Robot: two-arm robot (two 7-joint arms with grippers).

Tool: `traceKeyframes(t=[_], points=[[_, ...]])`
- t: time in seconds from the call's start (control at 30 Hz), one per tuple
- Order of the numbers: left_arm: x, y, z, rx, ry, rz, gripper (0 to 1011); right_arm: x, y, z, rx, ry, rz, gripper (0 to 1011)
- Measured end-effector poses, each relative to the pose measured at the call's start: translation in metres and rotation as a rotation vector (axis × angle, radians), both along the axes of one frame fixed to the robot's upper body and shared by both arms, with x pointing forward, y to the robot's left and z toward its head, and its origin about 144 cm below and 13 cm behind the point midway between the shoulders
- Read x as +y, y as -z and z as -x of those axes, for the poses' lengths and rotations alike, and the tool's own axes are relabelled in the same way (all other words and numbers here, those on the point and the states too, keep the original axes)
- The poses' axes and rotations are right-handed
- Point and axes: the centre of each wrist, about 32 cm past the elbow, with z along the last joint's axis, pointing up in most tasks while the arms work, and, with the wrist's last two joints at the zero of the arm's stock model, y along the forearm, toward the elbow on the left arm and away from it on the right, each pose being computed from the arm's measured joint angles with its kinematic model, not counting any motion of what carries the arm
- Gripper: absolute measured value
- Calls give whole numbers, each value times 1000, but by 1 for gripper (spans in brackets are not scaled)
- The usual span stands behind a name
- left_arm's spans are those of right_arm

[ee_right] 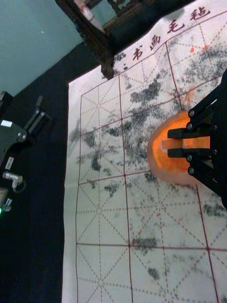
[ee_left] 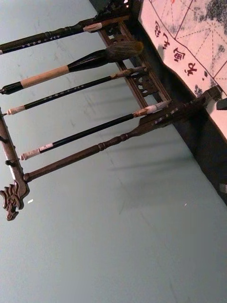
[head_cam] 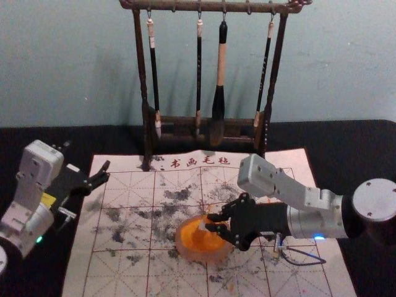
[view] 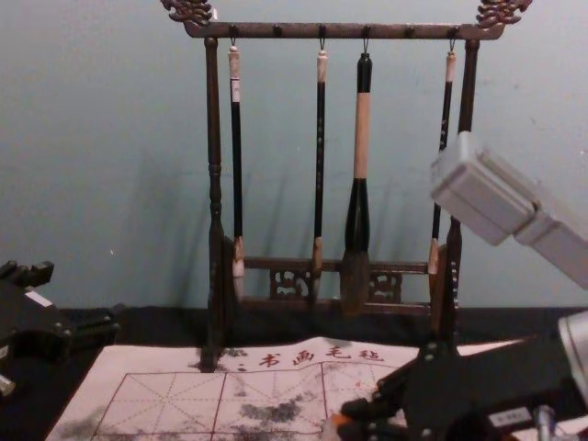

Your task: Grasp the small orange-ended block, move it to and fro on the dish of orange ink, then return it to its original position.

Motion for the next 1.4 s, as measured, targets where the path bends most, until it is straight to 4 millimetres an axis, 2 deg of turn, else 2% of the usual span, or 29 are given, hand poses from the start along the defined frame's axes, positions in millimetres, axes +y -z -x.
traceKeyframes(t=[0.33,0.57,0.97,1.4], points=[[0,0,0,0,0,0,1001,0,0,-9,-17,31,2,97],[0,0,0,0,0,0,1001,-8,-2,-10,-20,60,9,97],[0,0,0,0,0,0,1001,-21,-5,5,-8,58,9,97],[0,0,0,0,0,0,1001,-17,-6,18,7,7,-2,97]])
